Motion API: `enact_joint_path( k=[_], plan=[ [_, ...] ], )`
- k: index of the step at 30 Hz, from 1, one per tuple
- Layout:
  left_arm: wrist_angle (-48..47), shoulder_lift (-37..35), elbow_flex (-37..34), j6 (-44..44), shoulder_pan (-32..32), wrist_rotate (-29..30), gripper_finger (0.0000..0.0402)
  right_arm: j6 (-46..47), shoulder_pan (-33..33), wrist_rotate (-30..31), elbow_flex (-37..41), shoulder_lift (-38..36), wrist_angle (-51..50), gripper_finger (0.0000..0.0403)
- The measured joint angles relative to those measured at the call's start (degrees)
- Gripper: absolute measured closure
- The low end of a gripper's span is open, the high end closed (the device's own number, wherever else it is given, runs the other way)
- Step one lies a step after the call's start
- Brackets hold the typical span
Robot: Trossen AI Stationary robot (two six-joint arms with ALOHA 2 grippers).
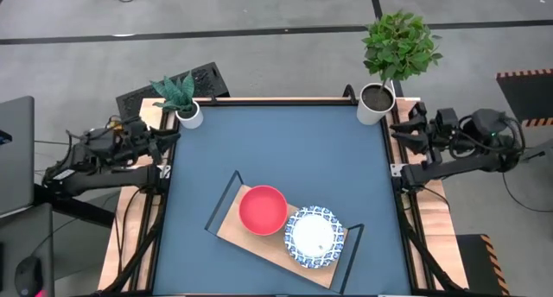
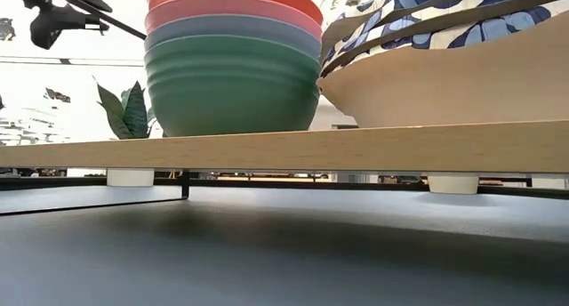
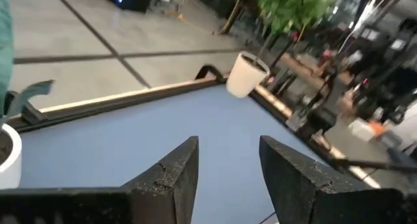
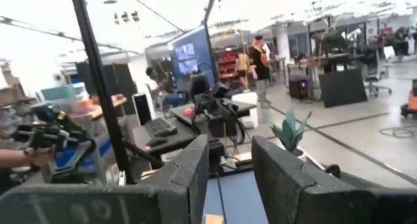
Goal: Place and stack bowls onto a shelf
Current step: Return to Home Position
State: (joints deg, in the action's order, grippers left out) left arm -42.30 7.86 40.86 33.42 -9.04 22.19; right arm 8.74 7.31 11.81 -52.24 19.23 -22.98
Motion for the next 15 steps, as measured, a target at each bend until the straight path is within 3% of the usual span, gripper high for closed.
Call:
enact_joint_path(
  k=[4,7,12,15],
  plan=[
    [-1.1,-8.0,-3.7,0.9,0.0,-0.8,0.0255,0.0,0.0,0.0,5.5,-5.5,4.3,0.0259],
    [-4.6,-7.2,-4.3,1.4,0.0,-1.7,0.0255,0.2,0.0,0.1,9.0,-8.0,5.0,0.0259],
    [0.8,-5.8,-10.8,0.3,0.0,-3.2,0.0255,1.0,-0.3,0.3,14.2,-11.5,7.4,0.0259],
    [9.7,-7.8,-16.7,3.8,0.0,-2.2,0.0255,1.6,-0.3,0.3,17.9,-14.5,9.9,0.0259]
  ],
)
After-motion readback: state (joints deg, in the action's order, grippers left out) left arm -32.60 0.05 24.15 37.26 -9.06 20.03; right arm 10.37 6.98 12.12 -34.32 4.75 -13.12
